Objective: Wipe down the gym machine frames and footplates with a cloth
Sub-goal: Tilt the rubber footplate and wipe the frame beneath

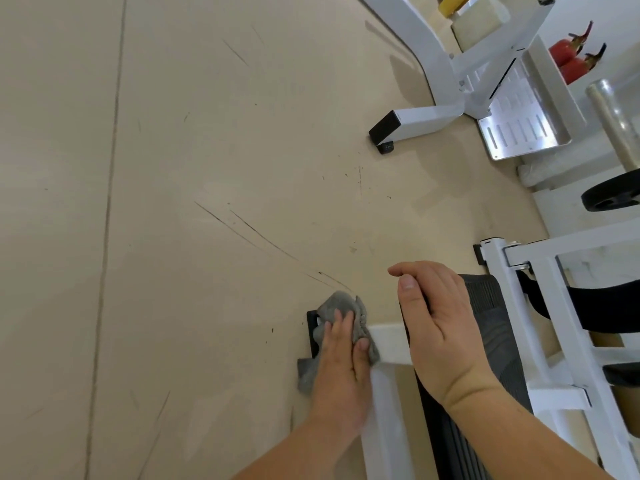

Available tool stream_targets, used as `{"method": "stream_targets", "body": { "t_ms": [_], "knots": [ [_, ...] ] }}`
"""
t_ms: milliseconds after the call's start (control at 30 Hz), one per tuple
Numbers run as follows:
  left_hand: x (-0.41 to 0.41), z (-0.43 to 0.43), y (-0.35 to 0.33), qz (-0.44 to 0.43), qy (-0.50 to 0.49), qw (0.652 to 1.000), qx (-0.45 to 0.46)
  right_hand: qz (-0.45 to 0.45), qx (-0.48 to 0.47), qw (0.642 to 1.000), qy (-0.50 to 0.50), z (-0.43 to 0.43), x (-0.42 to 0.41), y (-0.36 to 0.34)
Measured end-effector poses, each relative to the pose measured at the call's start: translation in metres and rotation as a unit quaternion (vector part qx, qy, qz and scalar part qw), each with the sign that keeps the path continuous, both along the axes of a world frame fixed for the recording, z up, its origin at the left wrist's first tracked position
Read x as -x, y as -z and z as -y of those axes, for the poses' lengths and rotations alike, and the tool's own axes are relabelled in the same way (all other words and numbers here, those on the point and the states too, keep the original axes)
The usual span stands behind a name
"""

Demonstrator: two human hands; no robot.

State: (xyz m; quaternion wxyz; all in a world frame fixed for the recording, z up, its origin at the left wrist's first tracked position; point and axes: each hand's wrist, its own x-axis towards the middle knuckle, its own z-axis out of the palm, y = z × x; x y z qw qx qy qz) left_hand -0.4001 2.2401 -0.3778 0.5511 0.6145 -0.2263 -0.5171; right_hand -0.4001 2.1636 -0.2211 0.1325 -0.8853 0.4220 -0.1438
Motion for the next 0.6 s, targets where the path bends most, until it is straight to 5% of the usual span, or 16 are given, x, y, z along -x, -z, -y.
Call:
{"method": "stream_targets", "body": {
  "t_ms": [400,600],
  "knots": [
    [0.017,0.012,-0.033,-0.082,-0.042,0.995,0.034,-0.001,0.002,1.0,-0.006,-0.001,0.002,0.0],
    [-0.017,0.025,0.004,-0.123,0.041,0.985,-0.118,-0.004,-0.005,1.0,0.001,-0.001,0.0,-0.001]
  ]
}}
